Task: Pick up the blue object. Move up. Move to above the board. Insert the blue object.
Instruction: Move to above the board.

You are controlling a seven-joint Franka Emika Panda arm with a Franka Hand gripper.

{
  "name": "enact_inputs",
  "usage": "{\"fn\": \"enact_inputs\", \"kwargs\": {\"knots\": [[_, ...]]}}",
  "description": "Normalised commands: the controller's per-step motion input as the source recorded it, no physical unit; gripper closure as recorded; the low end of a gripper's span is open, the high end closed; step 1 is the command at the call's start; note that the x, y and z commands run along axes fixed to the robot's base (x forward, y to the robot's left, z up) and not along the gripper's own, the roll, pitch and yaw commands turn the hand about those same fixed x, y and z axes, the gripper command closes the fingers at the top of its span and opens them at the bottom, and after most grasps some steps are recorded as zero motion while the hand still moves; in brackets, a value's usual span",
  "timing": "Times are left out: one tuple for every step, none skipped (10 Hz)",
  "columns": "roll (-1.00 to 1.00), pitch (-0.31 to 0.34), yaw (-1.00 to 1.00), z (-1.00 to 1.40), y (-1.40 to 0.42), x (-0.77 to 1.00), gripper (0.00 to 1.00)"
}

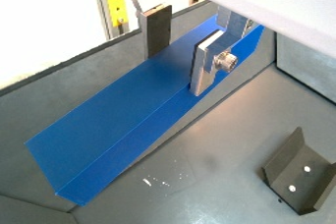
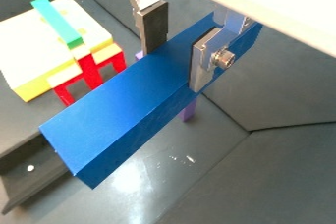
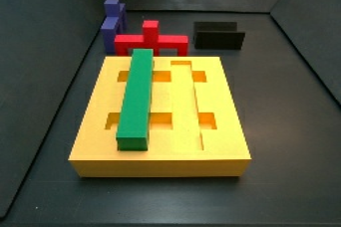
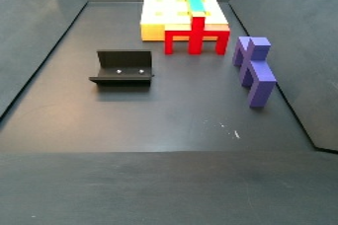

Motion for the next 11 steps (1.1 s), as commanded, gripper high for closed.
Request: {"fn": "enact_inputs", "kwargs": {"knots": [[0.0,0.079,0.0,0.18,0.01,0.05,1.0],[0.0,0.063,1.0,0.15,-1.4,0.15,1.0],[0.01,0.06,1.0,0.13,-1.4,0.15,1.0],[0.01,0.055,1.0,0.13,-1.4,0.14,1.0],[0.01,0.052,1.0,0.13,-1.4,0.13,1.0],[0.01,0.056,1.0,0.14,-1.4,0.14,1.0],[0.01,0.058,1.0,0.14,-1.4,0.14,1.0],[0.0,0.061,1.0,0.15,-1.4,0.14,1.0],[0.01,0.066,1.0,0.15,-1.4,0.15,1.0],[0.0,0.076,1.0,0.16,-1.4,0.16,1.0],[0.0,0.084,1.0,0.16,-1.4,0.17,1.0]]}}
